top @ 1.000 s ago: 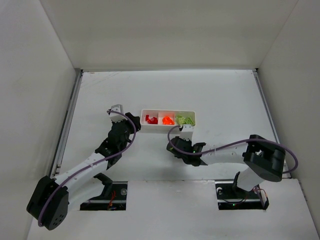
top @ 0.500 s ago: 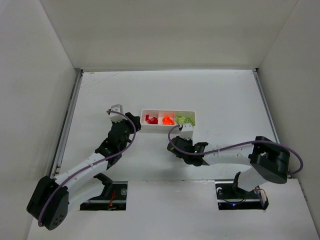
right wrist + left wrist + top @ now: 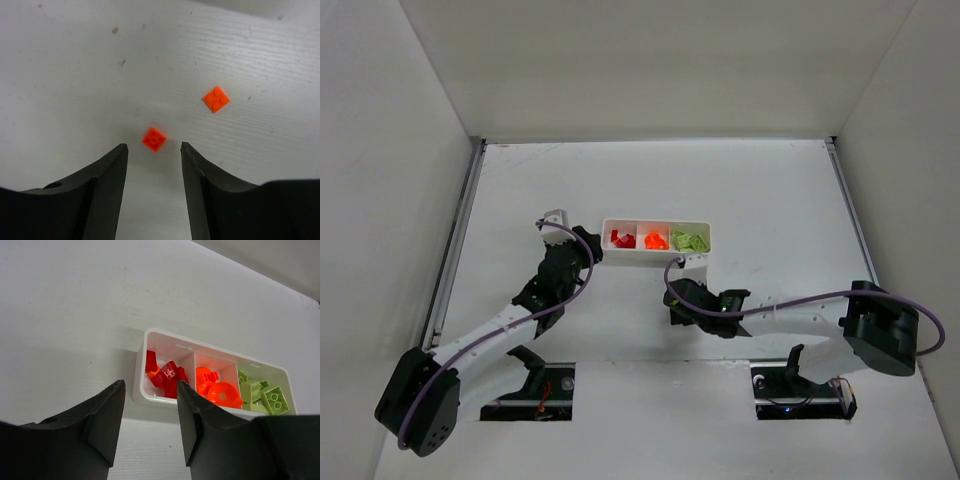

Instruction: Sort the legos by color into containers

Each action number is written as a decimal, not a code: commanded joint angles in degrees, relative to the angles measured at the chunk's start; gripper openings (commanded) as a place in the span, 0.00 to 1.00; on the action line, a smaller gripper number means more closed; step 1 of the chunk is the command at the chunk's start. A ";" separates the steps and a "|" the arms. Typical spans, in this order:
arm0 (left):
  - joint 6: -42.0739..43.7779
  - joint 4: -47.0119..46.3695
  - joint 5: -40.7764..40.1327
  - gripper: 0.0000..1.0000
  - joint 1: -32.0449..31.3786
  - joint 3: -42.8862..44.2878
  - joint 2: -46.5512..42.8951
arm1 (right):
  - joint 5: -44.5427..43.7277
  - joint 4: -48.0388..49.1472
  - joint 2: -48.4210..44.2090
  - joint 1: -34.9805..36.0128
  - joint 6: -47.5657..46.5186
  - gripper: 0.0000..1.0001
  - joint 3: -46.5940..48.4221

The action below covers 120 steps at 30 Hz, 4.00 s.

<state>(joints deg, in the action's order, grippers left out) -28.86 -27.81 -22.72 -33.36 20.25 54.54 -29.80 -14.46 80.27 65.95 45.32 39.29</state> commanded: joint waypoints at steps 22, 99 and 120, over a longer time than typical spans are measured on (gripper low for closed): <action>-0.23 -4.00 0.04 0.43 -0.69 0.40 2.67 | -4.47 3.04 8.93 1.06 1.44 0.41 2.81; -2.51 -3.30 -0.13 0.51 3.53 -1.00 1.44 | 4.31 8.57 -10.75 -13.44 -5.51 0.55 -8.35; -2.60 -3.92 0.13 0.52 3.00 -1.00 2.23 | 1.77 11.73 2.96 -10.19 -4.01 0.45 -3.35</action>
<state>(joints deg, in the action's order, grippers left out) -30.98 -29.04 -22.63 -30.39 19.25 57.36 -25.71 -4.23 81.23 55.22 40.93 33.91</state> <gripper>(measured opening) 0.517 0.457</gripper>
